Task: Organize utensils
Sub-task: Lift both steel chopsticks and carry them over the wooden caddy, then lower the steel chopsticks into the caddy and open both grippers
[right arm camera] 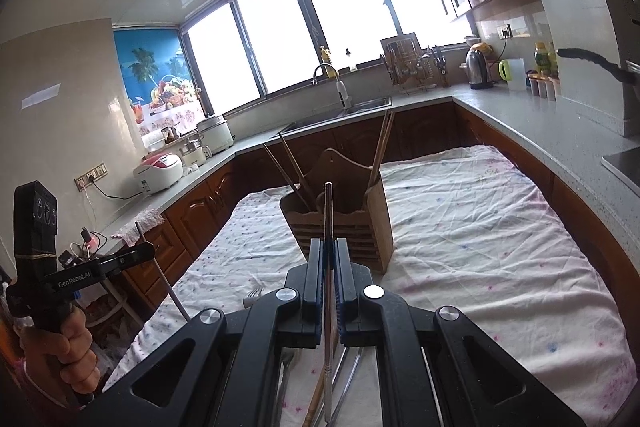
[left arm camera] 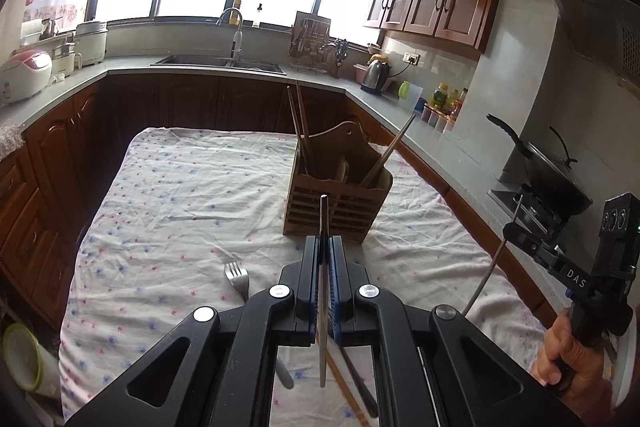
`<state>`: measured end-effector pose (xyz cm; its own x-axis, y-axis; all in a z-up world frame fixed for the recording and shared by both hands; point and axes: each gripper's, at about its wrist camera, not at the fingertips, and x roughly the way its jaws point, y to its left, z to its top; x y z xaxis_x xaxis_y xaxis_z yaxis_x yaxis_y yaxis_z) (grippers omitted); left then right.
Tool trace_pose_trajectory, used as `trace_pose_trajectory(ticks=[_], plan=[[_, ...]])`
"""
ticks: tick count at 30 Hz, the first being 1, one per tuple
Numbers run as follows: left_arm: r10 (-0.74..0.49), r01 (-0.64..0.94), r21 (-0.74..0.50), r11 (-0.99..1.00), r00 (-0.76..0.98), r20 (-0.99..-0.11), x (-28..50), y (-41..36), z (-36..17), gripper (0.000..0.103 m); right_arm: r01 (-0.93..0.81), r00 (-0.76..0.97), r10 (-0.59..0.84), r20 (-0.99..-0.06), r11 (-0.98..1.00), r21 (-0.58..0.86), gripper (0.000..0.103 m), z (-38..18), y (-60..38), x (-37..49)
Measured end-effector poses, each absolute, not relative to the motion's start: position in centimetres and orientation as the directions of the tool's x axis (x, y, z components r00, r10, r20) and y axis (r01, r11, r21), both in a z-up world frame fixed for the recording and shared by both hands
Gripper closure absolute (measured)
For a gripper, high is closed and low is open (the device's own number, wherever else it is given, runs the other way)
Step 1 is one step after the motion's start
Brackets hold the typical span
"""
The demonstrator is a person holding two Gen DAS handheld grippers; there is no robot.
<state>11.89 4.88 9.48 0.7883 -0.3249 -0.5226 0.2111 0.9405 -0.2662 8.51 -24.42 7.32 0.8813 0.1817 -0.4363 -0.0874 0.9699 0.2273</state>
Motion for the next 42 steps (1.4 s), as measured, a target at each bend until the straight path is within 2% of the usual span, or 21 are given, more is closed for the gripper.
trace_pose_trajectory(ticks=[15,28,34,42], plan=[[-0.314,0.236,-0.229,0.944,0.854,-0.414,16.1,4.5,13.2,0.100,-0.113,0.942,0.161,-0.295,0.978,0.173,0.098,11.0,-23.9,14.5],[-0.293,0.241,-0.195,0.951,0.903,-0.315,24.1,3.5,14.7,0.100,-0.059,0.983,0.085,-0.162,0.986,0.155,0.098,14.1,-25.2,22.0],[-0.279,0.233,-0.186,0.955,0.916,-0.288,29.0,2.8,13.5,0.100,-0.035,0.988,0.056,-0.142,0.989,0.146,0.098,13.6,-25.6,24.6],[-0.266,0.202,-0.222,0.954,0.911,-0.315,34.2,1.5,8.7,0.100,-0.010,0.983,0.036,-0.178,0.989,0.147,0.098,9.8,-25.8,26.4]])
